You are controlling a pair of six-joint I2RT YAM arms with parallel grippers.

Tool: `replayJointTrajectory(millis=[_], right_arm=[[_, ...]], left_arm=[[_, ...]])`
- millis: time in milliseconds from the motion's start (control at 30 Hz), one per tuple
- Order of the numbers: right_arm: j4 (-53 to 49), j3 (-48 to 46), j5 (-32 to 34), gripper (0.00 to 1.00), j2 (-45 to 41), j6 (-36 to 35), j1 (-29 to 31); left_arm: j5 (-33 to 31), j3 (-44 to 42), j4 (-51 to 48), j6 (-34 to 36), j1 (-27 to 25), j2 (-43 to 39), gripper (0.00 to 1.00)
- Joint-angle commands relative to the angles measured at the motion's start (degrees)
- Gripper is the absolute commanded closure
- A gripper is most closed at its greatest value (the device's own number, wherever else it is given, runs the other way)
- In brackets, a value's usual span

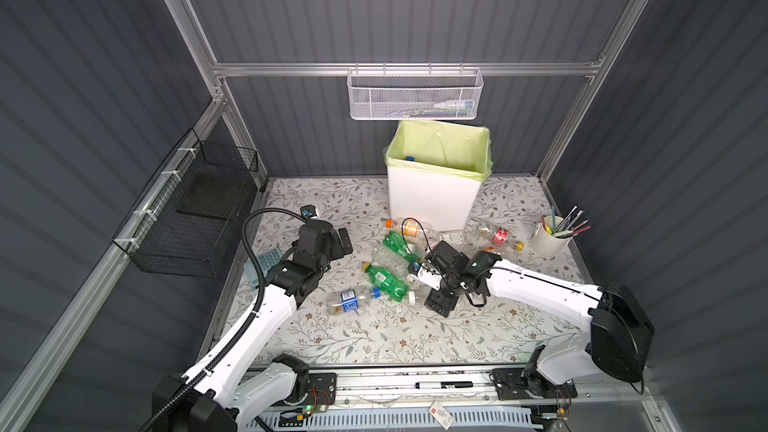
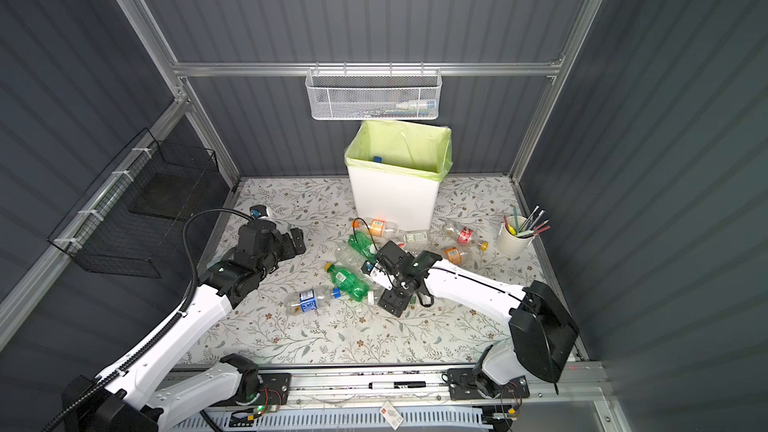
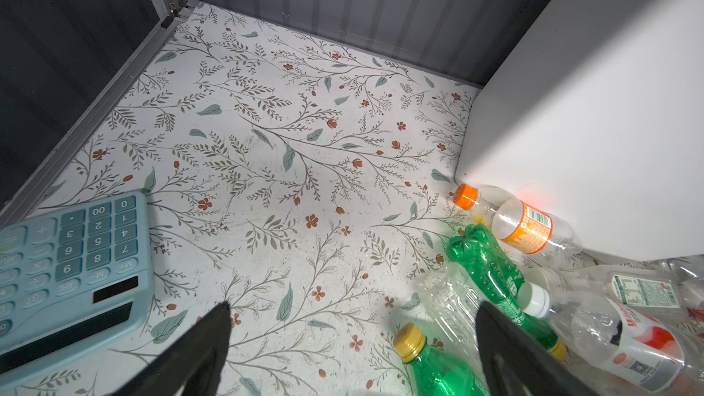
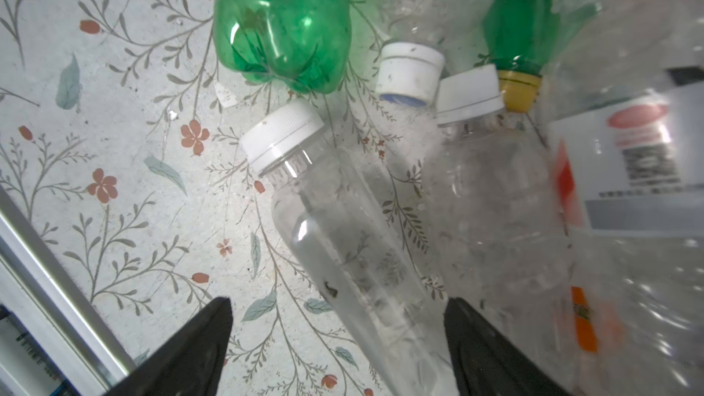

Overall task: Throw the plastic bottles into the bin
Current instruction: 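Move the right gripper back down to the bottle pile, then grasp the white-capped lime-labelled bottle with the right gripper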

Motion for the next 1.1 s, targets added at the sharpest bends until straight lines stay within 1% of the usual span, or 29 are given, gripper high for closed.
replayJointTrajectory(millis=[0,200,400,533,667,800,1000,1067], right_arm=[[-2.7,1.7,0.5,0.12,1.6,-1.5,0.9],[-3.7,2.4,1.3,0.2,4.1,-1.8,1.5],[-4.1,2.6,2.0,0.25,6.5,-1.8,1.9],[-4.8,3.0,2.6,0.24,7.5,-1.7,2.1],[-5.2,3.0,2.0,0.25,6.5,-0.7,2.8],[-5.6,2.4,1.2,0.24,5.1,0.5,3.2],[-7.8,2.9,0.2,0.19,6.0,2.7,4.1],[-7.9,2.7,0.4,0.16,6.0,3.2,4.5]], left_arm=[[-0.4,-0.3,-0.3,-0.3,0.3,-0.3,0.0],[-0.5,-0.3,-0.4,-0.2,0.3,-0.3,0.0],[-0.7,-0.4,-0.5,-0.2,0.3,-0.2,0.0],[-0.8,-0.5,-0.7,-0.2,0.4,-0.3,0.0],[-0.8,-0.6,-0.8,-0.2,0.3,-0.4,0.0],[-0.9,-0.9,-0.7,-0.2,0.3,-0.6,0.0],[-1.0,-1.1,-0.8,-0.3,0.4,-0.5,0.0],[-1.0,-1.3,-0.7,-0.3,0.3,-0.7,0.0]])
